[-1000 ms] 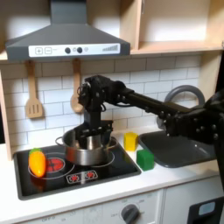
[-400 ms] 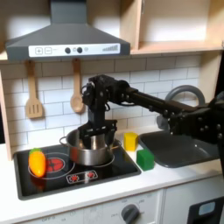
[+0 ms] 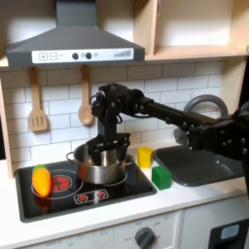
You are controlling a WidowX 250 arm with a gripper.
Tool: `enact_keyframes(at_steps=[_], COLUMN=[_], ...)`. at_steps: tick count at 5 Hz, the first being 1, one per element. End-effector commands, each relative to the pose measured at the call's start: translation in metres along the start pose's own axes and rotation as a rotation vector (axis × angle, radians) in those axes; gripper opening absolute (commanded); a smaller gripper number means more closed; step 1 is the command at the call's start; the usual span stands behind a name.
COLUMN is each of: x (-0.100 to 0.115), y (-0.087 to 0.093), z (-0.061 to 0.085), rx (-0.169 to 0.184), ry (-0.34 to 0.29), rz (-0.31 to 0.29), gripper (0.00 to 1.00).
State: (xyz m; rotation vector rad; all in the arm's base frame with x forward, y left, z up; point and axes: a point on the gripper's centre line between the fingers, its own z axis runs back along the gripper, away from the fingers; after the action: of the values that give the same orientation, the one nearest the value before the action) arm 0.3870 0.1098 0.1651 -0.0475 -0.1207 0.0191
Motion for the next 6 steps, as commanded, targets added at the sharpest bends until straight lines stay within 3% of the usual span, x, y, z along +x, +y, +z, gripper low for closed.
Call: enact_keyframes(at_steps=[1, 4, 5, 6], x=[-0.002, -0.014, -0.026, -0.048], y=[0.004, 0.0, -0.009, -0.014], z=[0.008, 0.039, 0.054, 0.058], rx=[-0.006, -0.048, -0.056, -0.073], ry=[-0.021, -0.056, -0.079, -0.073], rz=[-0.007, -0.044, -0.09, -0.113], gripper=[1.0, 1.0, 1.0, 1.0])
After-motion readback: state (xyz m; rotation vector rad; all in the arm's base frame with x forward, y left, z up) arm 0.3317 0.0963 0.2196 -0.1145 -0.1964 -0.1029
